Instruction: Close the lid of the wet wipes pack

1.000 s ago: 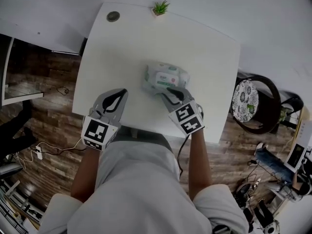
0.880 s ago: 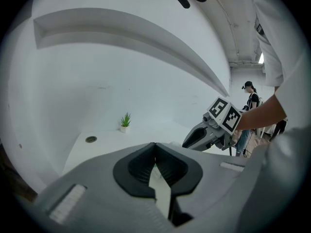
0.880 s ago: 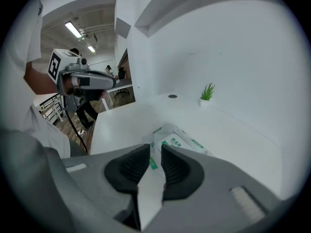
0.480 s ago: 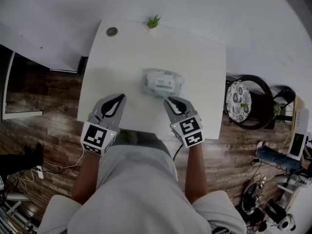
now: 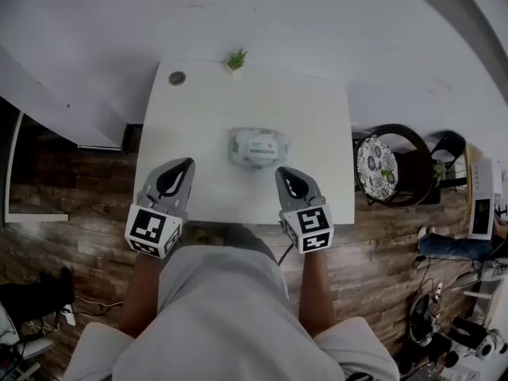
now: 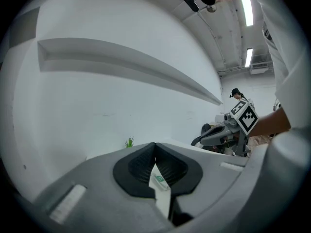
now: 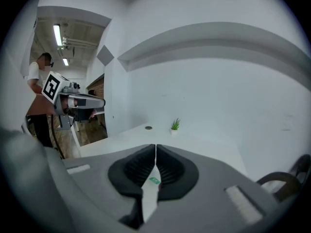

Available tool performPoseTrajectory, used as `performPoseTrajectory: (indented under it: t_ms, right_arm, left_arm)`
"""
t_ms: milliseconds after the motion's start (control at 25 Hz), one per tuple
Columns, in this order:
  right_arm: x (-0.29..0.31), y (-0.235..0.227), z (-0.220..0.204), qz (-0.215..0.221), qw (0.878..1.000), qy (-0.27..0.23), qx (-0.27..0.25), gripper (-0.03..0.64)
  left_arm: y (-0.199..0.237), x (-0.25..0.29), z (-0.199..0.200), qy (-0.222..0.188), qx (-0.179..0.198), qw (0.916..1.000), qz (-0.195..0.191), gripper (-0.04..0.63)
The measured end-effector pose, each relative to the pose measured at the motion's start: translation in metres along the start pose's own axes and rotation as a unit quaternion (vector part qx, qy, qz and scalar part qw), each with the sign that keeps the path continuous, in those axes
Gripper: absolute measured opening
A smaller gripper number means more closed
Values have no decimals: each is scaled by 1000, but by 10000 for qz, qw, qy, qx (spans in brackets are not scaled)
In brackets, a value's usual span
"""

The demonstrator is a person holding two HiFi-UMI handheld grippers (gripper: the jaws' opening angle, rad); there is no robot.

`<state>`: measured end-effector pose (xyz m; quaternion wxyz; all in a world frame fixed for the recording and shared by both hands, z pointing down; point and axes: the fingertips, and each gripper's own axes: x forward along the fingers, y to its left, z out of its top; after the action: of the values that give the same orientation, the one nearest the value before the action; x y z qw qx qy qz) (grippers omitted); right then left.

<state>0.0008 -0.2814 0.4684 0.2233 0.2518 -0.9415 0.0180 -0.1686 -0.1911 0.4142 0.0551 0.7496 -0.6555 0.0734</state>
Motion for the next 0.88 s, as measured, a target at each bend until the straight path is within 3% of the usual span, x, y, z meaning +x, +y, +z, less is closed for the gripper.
performPoseTrajectory:
  t_ms: [280, 880]
  right_arm:
    - [-36, 4, 6, -673, 9950, -419, 601, 5]
    - [-74, 4, 12, -1495, 9813, -817, 897, 5]
  left_arm:
    - [9, -23, 18, -376, 140, 9992, 39, -2]
    - [21, -41, 34, -673, 183, 9976, -17, -2]
